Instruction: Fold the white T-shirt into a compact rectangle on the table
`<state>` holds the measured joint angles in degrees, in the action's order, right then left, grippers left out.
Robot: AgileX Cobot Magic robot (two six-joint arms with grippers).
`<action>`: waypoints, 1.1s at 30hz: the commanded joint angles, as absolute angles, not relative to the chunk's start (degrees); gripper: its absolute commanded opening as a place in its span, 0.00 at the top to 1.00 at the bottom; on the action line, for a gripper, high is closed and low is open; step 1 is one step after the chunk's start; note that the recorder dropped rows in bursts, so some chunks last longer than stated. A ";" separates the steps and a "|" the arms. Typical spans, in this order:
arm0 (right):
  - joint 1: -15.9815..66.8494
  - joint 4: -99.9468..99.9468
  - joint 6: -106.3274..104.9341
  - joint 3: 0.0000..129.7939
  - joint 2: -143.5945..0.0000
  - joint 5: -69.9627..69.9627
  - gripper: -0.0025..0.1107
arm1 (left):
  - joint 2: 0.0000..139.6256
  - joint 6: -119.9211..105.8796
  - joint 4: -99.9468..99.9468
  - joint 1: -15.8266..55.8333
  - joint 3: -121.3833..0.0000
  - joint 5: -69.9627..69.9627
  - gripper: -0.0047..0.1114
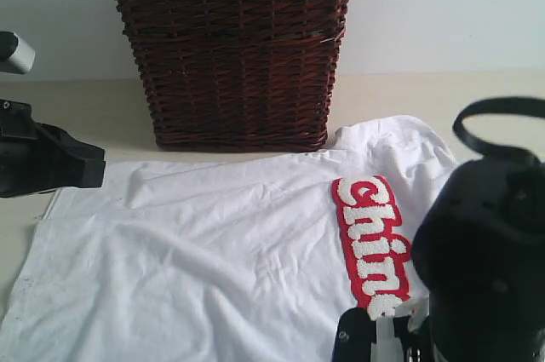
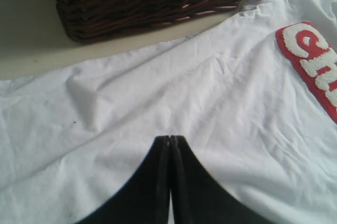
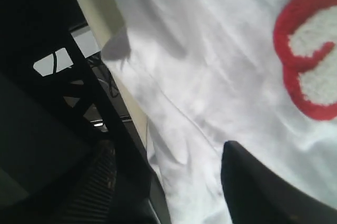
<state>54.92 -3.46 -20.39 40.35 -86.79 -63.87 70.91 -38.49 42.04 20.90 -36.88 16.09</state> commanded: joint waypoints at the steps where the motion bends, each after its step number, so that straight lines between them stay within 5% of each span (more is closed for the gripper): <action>1: 56.59 -3.05 -18.85 36.72 -89.31 -54.65 0.47 | 70.53 -38.81 42.42 20.71 -36.54 15.78 0.96; 7: 56.59 6.16 -6.69 36.15 -93.50 -49.64 0.52 | 70.53 -38.95 42.42 20.71 -36.54 15.77 0.96; 13: 56.59 12.33 -3.63 38.65 -95.19 -57.08 0.97 | 70.53 -38.95 42.42 20.71 -36.54 15.77 0.96; 27: 54.90 18.11 -25.48 49.07 -89.00 -59.70 0.97 | 70.63 -38.95 42.42 20.71 -36.54 15.92 0.96; 33: 53.87 30.91 -23.54 49.07 -90.49 -54.97 0.70 | 70.63 -39.07 42.42 20.71 -36.54 16.13 0.96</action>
